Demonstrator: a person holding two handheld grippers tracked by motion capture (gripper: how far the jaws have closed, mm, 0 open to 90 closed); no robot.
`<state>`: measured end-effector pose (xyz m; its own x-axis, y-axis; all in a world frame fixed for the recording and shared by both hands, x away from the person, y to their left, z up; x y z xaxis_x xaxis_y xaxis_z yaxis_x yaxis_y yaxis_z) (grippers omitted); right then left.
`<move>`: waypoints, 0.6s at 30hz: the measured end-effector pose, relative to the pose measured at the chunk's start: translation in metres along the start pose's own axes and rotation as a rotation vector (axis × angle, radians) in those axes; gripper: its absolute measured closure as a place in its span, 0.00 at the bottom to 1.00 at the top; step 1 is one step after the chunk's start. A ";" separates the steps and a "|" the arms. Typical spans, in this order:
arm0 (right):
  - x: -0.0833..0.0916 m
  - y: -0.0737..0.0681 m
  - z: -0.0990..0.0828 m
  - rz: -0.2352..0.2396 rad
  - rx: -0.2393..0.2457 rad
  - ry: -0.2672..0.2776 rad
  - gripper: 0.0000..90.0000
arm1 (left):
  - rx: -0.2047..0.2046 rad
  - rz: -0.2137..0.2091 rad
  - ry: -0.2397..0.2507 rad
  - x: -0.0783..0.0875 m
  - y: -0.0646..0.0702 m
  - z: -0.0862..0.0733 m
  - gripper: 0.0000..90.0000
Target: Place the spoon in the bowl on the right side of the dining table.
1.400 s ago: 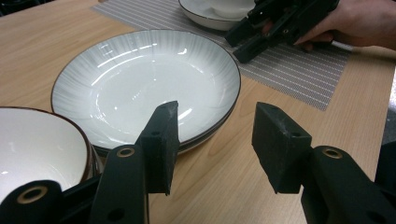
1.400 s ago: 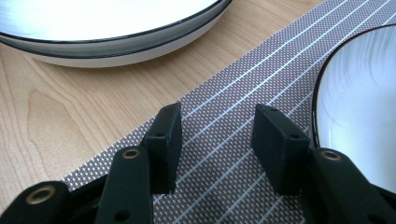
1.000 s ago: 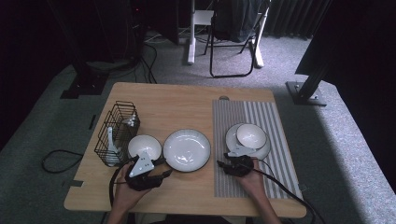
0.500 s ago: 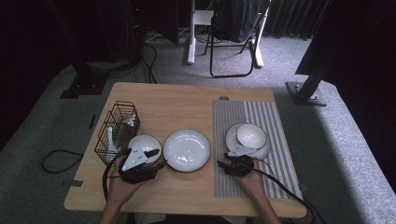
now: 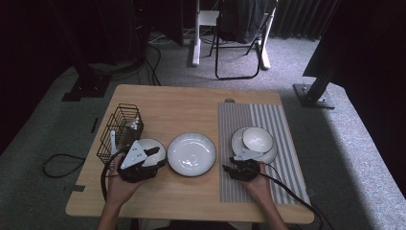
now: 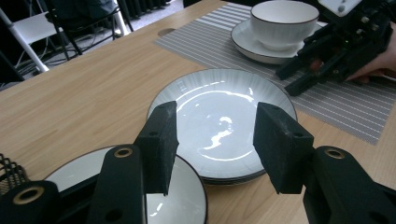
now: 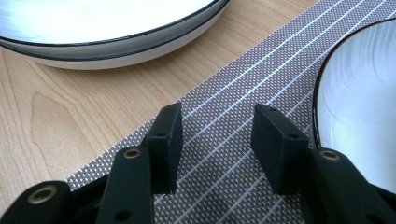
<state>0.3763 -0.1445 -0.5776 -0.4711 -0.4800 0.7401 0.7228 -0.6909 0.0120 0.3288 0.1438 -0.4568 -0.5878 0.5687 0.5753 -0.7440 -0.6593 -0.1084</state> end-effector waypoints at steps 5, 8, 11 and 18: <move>0.000 0.000 0.000 0.000 0.000 0.000 0.59 | -0.005 0.013 0.003 0.003 -0.004 0.003 0.56; 0.000 0.000 0.000 0.001 -0.001 0.000 0.59 | -0.011 0.022 0.005 0.005 -0.008 0.006 0.56; 0.000 0.000 0.000 0.001 -0.001 0.000 0.59 | -0.013 0.027 0.005 0.006 -0.010 0.007 0.56; 0.000 0.000 0.000 0.003 -0.002 0.000 0.59 | -0.012 0.047 0.013 0.012 -0.015 0.010 0.56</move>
<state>0.3764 -0.1446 -0.5777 -0.4691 -0.4820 0.7400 0.7232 -0.6906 0.0086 0.3363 0.1553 -0.4403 -0.6262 0.5438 0.5587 -0.7194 -0.6793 -0.1451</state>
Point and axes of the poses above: each handheld gripper's, and its own axes: x roughly backward along the jaws, z roughly out of its top, y roughly to its right, the point moved 8 cm from there along -x, roughly forward along the jaws, and after that the axes turned 7 degrees about -y, right-handed, at the moved point
